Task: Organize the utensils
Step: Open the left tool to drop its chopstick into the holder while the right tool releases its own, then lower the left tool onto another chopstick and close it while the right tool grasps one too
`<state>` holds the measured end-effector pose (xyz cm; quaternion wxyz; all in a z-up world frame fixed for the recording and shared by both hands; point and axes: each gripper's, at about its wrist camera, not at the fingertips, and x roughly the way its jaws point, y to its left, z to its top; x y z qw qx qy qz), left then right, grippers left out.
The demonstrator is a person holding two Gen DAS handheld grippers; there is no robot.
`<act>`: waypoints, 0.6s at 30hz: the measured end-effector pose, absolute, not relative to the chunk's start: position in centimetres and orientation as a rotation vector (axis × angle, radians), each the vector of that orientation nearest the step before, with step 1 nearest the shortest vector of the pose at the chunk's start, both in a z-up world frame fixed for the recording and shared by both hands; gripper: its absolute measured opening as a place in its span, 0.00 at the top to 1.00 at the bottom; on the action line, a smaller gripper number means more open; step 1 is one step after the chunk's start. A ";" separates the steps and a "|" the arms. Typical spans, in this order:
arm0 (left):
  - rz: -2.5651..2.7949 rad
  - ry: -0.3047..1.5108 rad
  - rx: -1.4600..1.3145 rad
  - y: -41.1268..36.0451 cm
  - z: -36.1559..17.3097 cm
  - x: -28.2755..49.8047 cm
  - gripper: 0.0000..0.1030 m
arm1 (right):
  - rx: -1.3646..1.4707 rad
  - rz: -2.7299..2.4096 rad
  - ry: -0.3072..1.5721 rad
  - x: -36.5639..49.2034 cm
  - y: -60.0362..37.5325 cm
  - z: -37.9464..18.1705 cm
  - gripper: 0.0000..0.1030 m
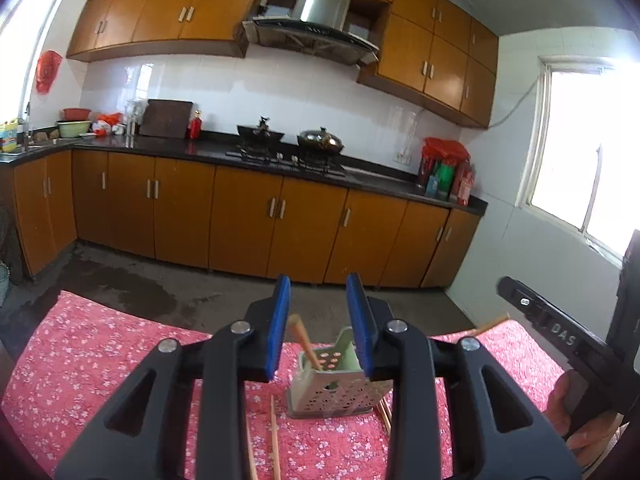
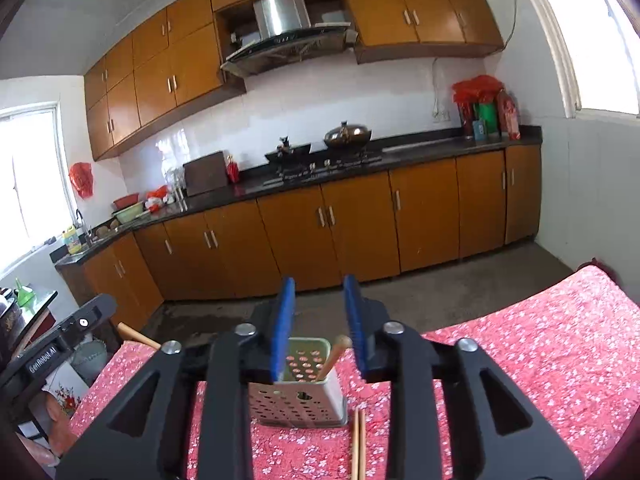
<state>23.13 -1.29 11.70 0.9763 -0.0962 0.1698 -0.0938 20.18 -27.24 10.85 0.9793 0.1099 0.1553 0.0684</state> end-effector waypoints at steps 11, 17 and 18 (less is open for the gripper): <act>0.022 0.472 -0.173 5.9 7.1 18.9 0.59 | 0.213 -0.003 0.685 19.5 -33.2 0.0 0.69; 0.034 0.700 -0.178 7.1 -1.3 18.5 0.60 | 0.213 0.082 0.881 17.9 -32.2 -8.1 0.82; 0.025 0.726 -0.182 7.0 -2.3 18.4 0.61 | 0.219 0.089 0.890 17.6 -32.1 -8.7 0.81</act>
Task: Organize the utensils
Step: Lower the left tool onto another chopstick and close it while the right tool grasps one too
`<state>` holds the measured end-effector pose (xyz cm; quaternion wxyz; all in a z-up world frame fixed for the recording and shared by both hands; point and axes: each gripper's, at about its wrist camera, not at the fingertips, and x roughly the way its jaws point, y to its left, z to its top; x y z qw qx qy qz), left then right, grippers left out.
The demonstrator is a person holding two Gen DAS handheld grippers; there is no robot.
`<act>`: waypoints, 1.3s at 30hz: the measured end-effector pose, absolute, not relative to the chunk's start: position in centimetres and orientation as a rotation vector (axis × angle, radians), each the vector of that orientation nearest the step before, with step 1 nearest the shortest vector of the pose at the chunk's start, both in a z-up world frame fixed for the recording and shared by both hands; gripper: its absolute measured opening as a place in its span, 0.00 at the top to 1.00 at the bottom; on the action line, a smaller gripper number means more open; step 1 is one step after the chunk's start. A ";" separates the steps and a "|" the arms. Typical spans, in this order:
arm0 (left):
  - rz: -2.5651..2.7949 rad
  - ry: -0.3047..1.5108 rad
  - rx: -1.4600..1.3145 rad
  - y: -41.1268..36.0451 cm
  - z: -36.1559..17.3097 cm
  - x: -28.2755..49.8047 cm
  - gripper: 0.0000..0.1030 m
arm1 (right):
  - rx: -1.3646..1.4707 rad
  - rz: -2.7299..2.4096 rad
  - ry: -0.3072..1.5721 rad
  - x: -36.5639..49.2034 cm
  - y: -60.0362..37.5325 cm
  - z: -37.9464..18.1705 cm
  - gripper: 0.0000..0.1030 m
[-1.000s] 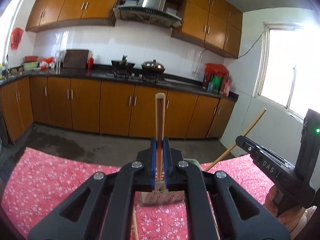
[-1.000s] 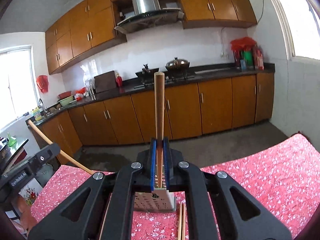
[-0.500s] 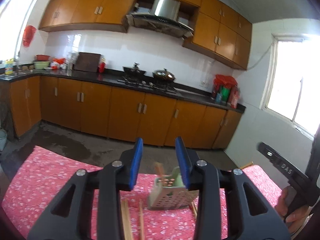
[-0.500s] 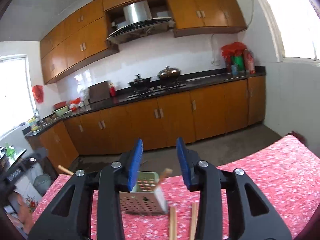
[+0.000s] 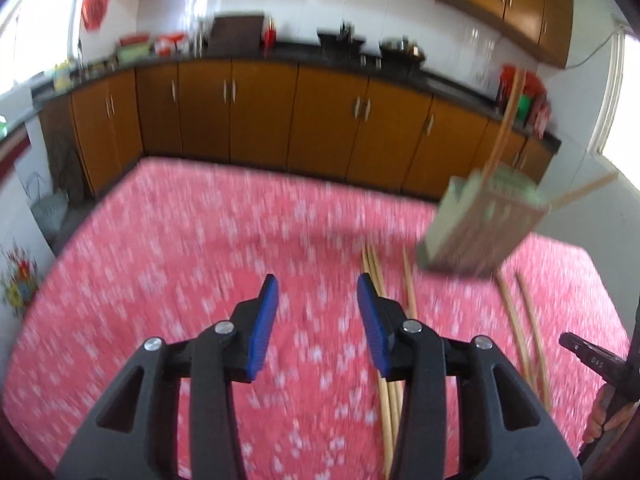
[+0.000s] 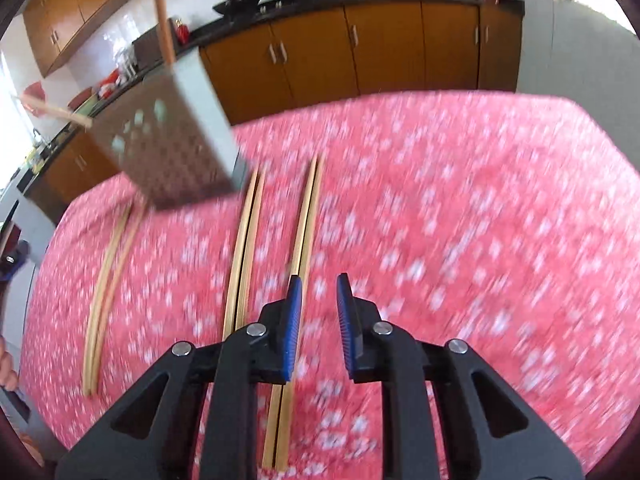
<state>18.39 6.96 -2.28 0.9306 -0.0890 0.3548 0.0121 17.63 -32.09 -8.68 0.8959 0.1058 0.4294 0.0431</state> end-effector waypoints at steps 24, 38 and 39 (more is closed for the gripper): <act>-0.144 0.914 -0.099 1.0 -9.6 16.6 0.80 | 0.149 -0.057 0.890 17.6 -31.6 -11.4 0.92; -0.090 0.913 -0.008 0.0 -9.9 16.6 0.83 | 0.118 -0.025 0.874 15.5 -31.3 -11.2 0.91; -0.082 0.912 -0.012 0.1 -9.8 16.8 0.88 | 0.107 -0.021 0.873 15.4 -31.2 -11.2 0.91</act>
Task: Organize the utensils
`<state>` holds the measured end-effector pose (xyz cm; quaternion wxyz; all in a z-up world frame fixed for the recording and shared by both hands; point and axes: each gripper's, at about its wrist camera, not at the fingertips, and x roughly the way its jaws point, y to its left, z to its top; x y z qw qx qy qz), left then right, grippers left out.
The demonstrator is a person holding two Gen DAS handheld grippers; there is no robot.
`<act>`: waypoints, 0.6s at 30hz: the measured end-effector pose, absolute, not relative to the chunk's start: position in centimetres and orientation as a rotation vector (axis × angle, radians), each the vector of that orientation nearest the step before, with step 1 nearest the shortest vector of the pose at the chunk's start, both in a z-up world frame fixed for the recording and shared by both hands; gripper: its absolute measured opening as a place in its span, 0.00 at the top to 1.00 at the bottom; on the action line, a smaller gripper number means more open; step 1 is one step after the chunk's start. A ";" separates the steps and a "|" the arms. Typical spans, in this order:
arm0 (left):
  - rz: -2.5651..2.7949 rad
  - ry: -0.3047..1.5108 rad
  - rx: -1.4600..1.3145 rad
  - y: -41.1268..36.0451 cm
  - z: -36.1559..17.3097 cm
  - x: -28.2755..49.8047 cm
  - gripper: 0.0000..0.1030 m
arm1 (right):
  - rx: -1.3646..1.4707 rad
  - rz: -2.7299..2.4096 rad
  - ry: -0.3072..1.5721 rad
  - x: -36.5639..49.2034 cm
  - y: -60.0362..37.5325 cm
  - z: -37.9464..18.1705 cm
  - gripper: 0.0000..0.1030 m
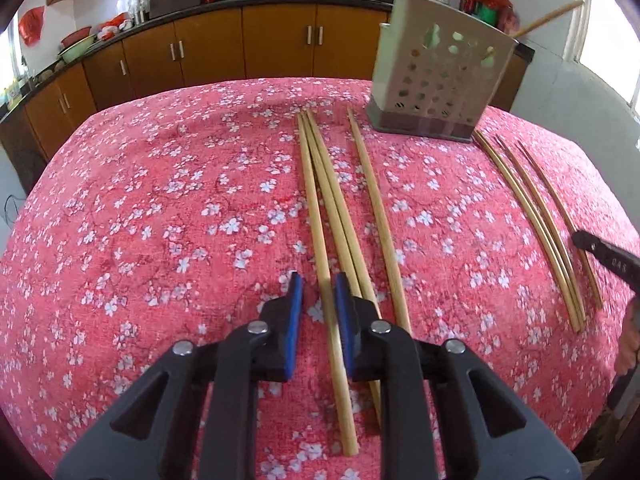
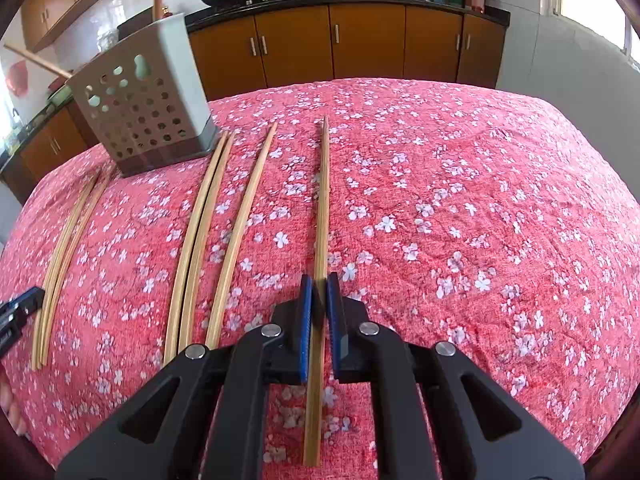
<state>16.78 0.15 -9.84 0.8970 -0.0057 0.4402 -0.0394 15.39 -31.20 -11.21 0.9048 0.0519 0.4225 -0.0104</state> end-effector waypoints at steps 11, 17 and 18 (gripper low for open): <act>0.033 0.891 -0.074 5.4 -9.8 21.1 0.90 | 0.120 -0.072 0.844 18.0 -33.1 -11.1 0.92; 0.023 0.887 -0.123 6.2 -9.8 21.4 0.90 | 0.151 -0.079 0.843 18.9 -33.3 -11.2 0.92; 0.023 0.886 -0.125 6.2 -9.8 21.3 0.90 | 0.154 -0.078 0.843 19.0 -33.3 -11.2 0.92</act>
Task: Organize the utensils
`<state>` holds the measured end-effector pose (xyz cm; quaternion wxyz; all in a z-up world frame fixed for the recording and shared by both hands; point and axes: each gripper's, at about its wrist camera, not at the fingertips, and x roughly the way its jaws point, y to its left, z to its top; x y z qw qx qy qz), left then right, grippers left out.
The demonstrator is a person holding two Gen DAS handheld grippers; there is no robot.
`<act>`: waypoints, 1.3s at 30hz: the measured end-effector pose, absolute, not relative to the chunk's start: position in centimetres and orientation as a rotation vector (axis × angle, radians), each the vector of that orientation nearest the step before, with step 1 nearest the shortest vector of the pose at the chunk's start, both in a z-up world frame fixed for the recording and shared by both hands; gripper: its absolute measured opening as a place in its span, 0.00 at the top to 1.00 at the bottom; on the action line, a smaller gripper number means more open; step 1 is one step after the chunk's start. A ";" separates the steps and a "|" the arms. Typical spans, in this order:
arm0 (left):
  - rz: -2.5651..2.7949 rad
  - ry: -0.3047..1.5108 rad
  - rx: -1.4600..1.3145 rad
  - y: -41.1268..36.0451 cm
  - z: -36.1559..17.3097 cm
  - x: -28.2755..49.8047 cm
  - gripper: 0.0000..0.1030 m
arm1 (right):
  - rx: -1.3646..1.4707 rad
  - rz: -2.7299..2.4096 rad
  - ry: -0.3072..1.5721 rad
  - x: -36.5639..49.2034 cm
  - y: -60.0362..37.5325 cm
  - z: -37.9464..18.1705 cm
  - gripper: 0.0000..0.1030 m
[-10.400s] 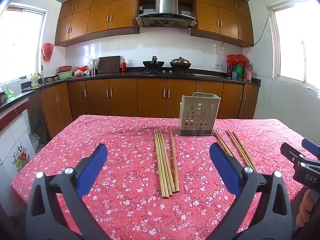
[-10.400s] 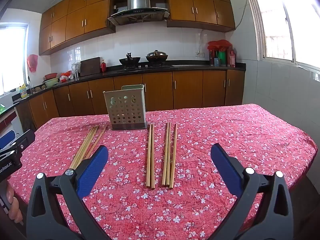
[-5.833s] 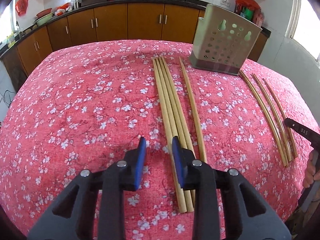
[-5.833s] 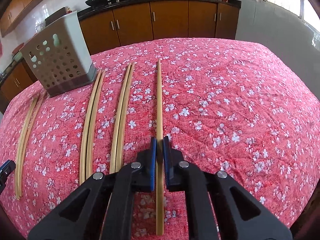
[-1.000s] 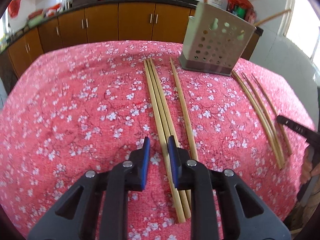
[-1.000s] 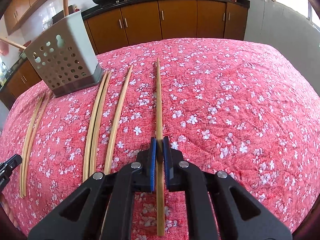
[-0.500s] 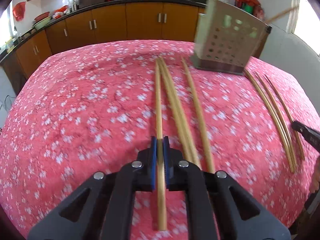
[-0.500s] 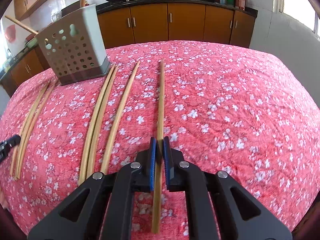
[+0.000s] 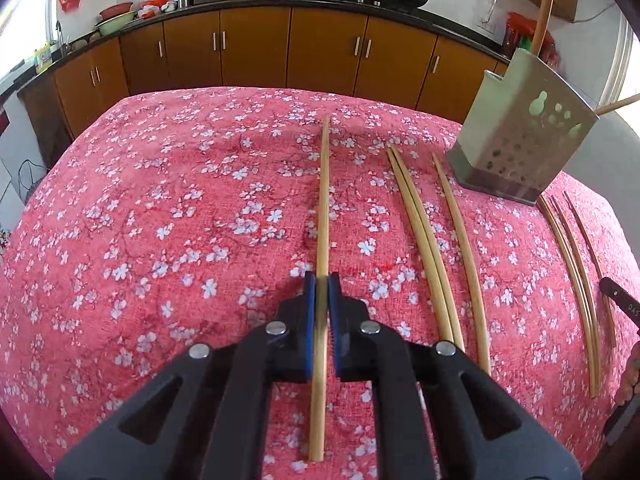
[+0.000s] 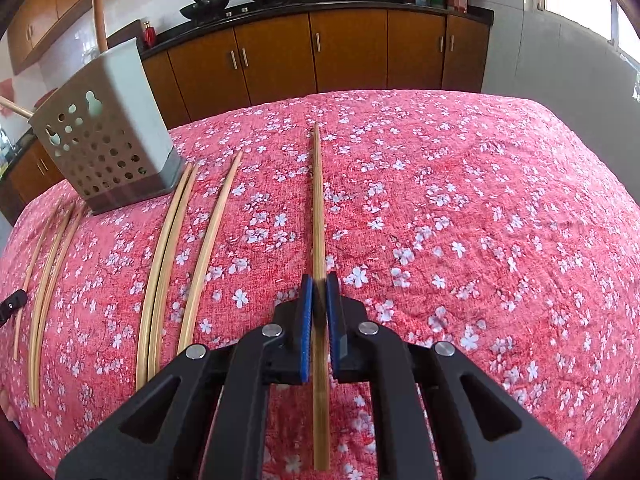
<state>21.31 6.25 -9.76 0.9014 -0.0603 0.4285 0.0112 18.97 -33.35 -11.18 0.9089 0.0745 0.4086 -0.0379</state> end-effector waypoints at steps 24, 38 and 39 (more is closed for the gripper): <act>0.031 0.884 -0.115 6.1 -9.8 21.3 0.90 | 0.143 -0.083 0.844 18.8 -32.9 -11.0 0.92; 0.029 0.882 -0.124 6.0 -9.7 21.3 0.90 | 0.142 -0.084 0.845 18.9 -33.0 -11.0 0.92; 0.029 0.882 -0.124 6.0 -9.7 21.3 0.90 | 0.142 -0.084 0.845 18.9 -33.0 -11.0 0.92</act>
